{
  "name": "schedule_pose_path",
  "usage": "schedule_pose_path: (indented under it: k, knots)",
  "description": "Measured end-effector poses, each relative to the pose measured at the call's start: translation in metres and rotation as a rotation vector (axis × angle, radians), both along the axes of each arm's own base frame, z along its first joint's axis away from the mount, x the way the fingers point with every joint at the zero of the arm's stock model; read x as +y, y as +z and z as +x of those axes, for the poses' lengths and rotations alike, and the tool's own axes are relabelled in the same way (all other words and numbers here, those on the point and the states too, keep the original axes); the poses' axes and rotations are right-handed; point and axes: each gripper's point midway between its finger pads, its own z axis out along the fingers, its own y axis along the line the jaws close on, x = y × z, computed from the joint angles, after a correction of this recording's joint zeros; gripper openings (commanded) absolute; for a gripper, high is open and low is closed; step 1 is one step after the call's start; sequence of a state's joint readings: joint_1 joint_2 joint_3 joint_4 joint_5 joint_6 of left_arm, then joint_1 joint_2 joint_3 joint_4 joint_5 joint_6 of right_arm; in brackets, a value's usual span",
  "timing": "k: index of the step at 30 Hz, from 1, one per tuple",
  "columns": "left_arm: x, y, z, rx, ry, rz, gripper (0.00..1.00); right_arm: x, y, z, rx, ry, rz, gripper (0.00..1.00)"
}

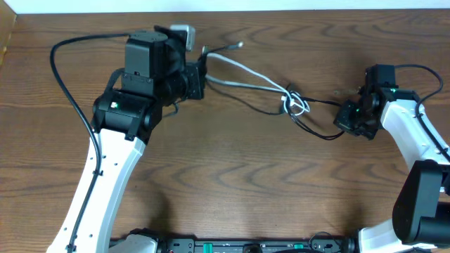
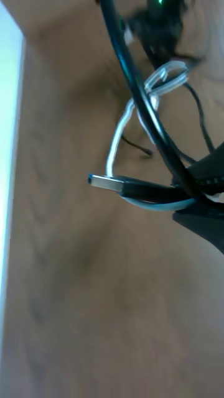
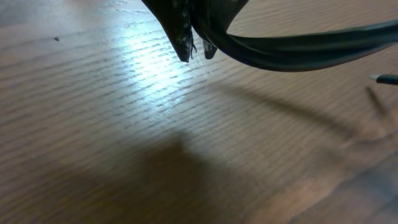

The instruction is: Untangle cables

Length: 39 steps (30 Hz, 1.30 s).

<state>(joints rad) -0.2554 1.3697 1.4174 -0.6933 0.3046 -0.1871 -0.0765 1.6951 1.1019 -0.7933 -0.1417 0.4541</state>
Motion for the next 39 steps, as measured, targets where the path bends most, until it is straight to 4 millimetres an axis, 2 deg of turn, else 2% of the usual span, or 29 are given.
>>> schedule_pose_path:
  k: [5,9,11,14,18,23,26,31,36,39]
  knots:
    - [0.018,-0.036,-0.018,0.16,0.054,0.1,0.09,0.004,0.001,0.0,-0.003,0.004,0.022,0.01]
    - [0.017,-0.05,-0.019,0.217,0.043,0.098,0.13,0.007,0.002,0.005,-0.024,0.016,0.044,0.01]
    - [0.009,-0.05,-0.019,0.223,0.009,0.067,0.17,0.008,0.003,0.008,-0.038,0.021,0.058,0.01]
    - [-0.011,-0.042,-0.017,0.194,-0.095,-0.012,0.29,0.016,0.007,0.016,-0.08,0.049,0.11,0.01]
    - [-0.034,-0.028,-0.021,0.159,-0.22,-0.111,0.32,0.041,0.021,0.031,-0.179,0.14,0.25,0.01]
    - [-0.049,-0.028,-0.026,0.177,-0.294,-0.161,0.33,0.073,0.043,0.039,-0.272,0.242,0.433,0.01]
    - [-0.063,-0.042,-0.027,0.22,-0.334,-0.169,0.37,0.087,0.055,0.04,-0.306,0.285,0.521,0.01]
    - [-0.097,-0.077,-0.024,0.295,-0.404,-0.164,0.41,0.105,0.069,0.038,-0.338,0.337,0.615,0.01]
    - [-0.121,-0.111,-0.02,0.372,-0.424,-0.171,0.41,0.109,0.081,0.037,-0.368,0.357,0.624,0.01]
    - [-0.124,-0.129,-0.019,0.423,-0.414,-0.168,0.42,0.108,0.088,0.037,-0.386,0.362,0.613,0.01]
